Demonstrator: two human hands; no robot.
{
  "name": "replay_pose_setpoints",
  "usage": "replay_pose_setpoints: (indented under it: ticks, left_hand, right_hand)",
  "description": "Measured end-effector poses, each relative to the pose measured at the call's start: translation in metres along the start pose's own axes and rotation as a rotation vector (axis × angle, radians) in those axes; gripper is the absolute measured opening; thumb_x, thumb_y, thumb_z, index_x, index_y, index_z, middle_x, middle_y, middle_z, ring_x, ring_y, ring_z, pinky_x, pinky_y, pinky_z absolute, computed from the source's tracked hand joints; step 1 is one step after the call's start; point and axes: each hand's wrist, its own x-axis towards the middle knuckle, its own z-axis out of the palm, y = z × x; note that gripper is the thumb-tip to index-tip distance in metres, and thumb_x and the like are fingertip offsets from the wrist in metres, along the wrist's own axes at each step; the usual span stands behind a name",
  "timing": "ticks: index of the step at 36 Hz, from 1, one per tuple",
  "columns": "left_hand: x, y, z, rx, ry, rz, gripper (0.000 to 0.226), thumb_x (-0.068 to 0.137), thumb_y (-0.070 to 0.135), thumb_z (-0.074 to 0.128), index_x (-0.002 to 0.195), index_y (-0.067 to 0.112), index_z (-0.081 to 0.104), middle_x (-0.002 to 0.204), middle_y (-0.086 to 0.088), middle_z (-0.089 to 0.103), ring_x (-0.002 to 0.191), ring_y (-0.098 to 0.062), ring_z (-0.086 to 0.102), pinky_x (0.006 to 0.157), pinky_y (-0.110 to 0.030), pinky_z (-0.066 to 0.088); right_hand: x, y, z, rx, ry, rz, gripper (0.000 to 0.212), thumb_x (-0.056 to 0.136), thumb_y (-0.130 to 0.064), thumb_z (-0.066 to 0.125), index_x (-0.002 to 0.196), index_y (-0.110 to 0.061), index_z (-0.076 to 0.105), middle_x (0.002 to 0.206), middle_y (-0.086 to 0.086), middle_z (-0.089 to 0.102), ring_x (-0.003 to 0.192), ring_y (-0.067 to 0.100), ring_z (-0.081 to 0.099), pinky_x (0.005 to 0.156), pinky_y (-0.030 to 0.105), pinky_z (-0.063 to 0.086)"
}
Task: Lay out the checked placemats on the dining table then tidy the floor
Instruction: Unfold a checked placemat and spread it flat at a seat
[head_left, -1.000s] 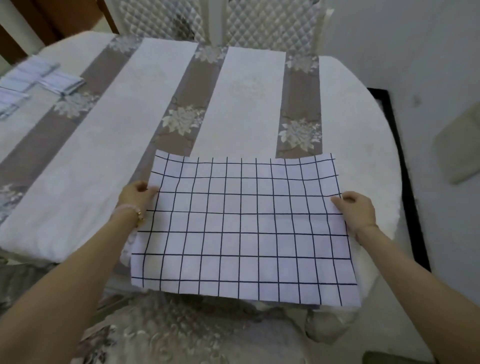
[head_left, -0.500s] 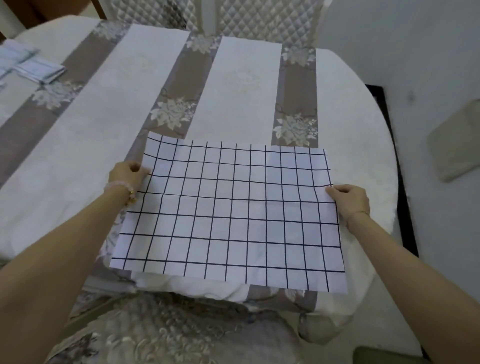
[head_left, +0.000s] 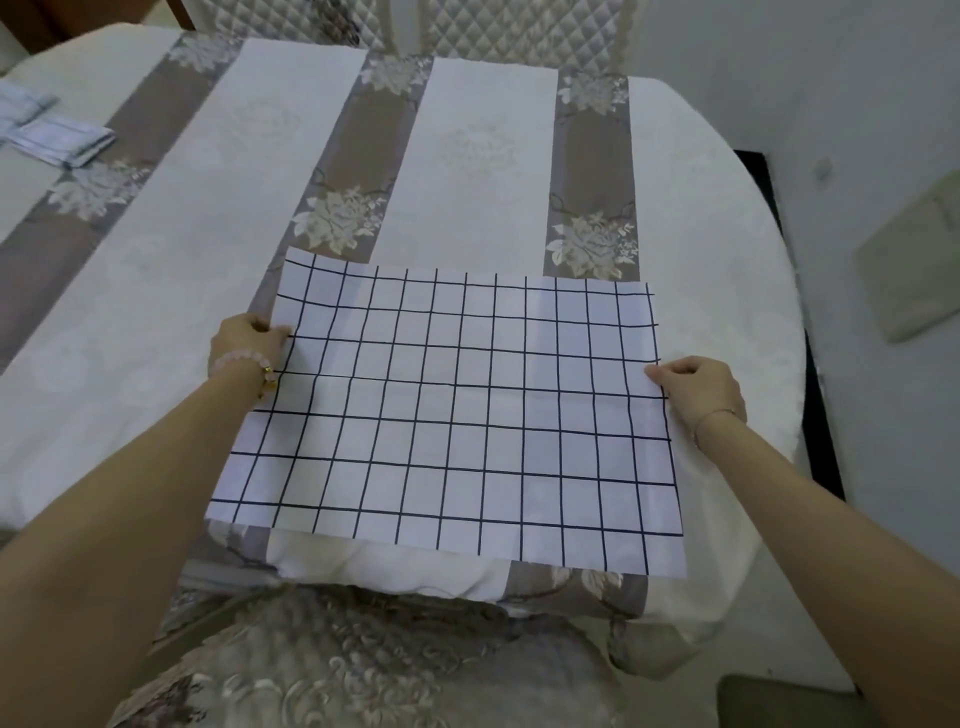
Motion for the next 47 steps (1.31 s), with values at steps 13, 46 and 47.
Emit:
replay_pose_setpoints:
  ticks: [13,46,47]
  left_hand:
    - [0.006,0.001,0.001,-0.064,-0.011,-0.013,0.017,0.090,0.027,0.056,0.098,0.011,0.055,0.076,-0.010,0.055,0.050,-0.021,0.044,0.036,-0.025,0.038]
    - [-0.124,-0.097,0.049,0.609,-0.188,0.749,0.074,0.085,0.067,-0.010,0.148,0.028,0.000,0.156,0.010,-0.002,0.144,-0.007,-0.008,0.114,-0.032,-0.015]
    - [-0.124,-0.099,0.048,0.616,-0.178,0.754,0.071,0.089,0.064,-0.005,0.149,0.026,0.005,0.157,0.008,0.004,0.144,-0.008,-0.005,0.114,-0.033,-0.012]
  right_hand:
    - [0.000,0.000,0.002,-0.046,0.017,0.001,0.028,0.080,-0.048,0.064,0.089,-0.021,0.065,0.088,0.002,0.065,0.082,0.026,0.056,0.072,0.031,0.041]
    - [-0.008,0.002,0.049,-0.687,-0.040,-0.714,0.050,0.101,-0.033,0.030,0.148,-0.018,0.025,0.157,0.003,0.022,0.145,0.026,0.019,0.115,0.043,0.019]
    - [-0.007,0.002,0.048,-0.695,-0.055,-0.691,0.051,0.101,-0.035,0.028,0.150,-0.019,0.021,0.158,0.001,0.018,0.146,0.024,0.015,0.116,0.042,0.016]
